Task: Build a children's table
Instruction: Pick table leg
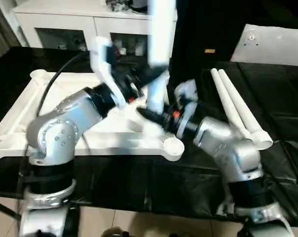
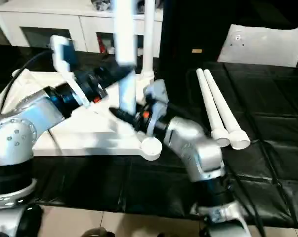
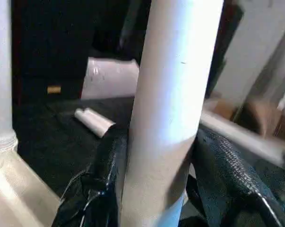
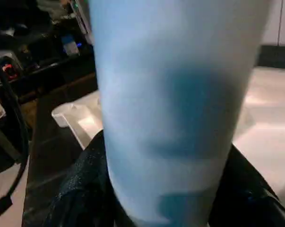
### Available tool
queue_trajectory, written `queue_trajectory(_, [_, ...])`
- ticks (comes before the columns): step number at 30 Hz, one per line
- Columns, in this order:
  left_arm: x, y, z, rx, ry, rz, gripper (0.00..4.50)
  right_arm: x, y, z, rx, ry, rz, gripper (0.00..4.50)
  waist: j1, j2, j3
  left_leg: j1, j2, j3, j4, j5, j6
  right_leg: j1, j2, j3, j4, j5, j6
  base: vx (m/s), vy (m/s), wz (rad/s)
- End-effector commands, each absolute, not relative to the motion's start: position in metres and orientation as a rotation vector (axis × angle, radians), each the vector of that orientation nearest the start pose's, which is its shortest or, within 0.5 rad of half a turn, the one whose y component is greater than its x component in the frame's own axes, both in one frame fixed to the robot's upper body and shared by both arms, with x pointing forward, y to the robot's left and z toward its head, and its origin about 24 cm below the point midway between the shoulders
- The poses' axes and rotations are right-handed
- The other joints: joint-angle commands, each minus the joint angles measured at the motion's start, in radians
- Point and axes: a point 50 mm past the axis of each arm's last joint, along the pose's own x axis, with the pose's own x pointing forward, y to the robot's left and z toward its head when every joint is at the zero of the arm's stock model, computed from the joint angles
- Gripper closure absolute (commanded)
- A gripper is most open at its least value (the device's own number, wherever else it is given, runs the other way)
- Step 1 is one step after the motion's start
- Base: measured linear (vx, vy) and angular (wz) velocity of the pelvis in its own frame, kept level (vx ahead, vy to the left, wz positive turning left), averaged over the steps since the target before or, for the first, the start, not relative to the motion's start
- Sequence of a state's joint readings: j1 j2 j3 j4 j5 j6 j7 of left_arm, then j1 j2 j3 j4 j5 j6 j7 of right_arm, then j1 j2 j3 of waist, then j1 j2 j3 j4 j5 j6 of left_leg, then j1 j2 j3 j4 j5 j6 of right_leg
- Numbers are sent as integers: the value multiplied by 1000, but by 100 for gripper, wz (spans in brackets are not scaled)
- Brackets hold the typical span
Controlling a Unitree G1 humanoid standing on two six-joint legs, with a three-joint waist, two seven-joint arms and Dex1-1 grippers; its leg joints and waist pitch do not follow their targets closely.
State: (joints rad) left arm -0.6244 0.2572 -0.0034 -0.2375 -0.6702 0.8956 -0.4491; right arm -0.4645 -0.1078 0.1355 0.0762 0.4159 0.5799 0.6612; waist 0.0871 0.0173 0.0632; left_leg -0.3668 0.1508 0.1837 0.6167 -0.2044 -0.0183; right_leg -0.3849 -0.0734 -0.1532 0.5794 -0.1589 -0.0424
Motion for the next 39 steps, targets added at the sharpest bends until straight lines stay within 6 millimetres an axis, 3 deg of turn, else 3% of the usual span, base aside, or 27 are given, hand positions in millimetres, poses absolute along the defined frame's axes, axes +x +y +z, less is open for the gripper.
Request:
queue_trajectory(1, [280,65,200,-154,67,-1166,198,306,-66,104,233,213,982,258,-4,1,-75,16,97,-50,-78,-156,-16,52,-110,87,-70,-340,-64,0,0,0])
queue_trajectory(12, [271,75,194,-189,96,-1312,198,300,-64,100,204,218,1047,258,-4,1,-74,15,96,-48,-77,-157,-23,52,-112,89,-66,-316,-87,0,0,0])
queue_trajectory(18, [275,85,190,-206,114,-1327,198,297,-66,99,211,221,1076,258,-4,1,-73,16,95,-48,-78,-170,-21,52,-112,89,-69,-339,-78,0,0,0])
queue_trajectory(24, [266,91,198,-462,22,-1465,198,297,-68,101,234,199,1086,258,-3,3,-76,16,98,-47,-77,-170,-28,52,-115,89,-65,-305,-105,0,0,0])
queue_trajectory(28, [257,93,196,-572,-3,-1554,163,296,-67,103,265,173,1094,258,-4,7,-73,17,98,-48,-80,-195,-27,50,-112,89,-68,-330,-103,0,0,0])
queue_trajectory(34, [268,97,192,-668,-42,-1438,110,295,-68,106,308,132,1078,258,-4,8,-71,20,98,-48,-82,-215,-34,50,-112,89,-77,-371,-77,0,0,0])
queue_trajectory(38, [283,108,191,-821,-102,-1292,66,292,-70,110,350,92,1088,259,-2,5,-72,19,98,-47,-80,-214,-33,51,-113,88,-78,-369,-86,0,0,0])
queue_trajectory(39, [296,118,188,-886,-140,-1164,59,291,-72,115,412,78,1096,259,1,18,-72,18,95,-49,-79,-218,-30,51,-112,87,-78,-365,-89,0,0,0])
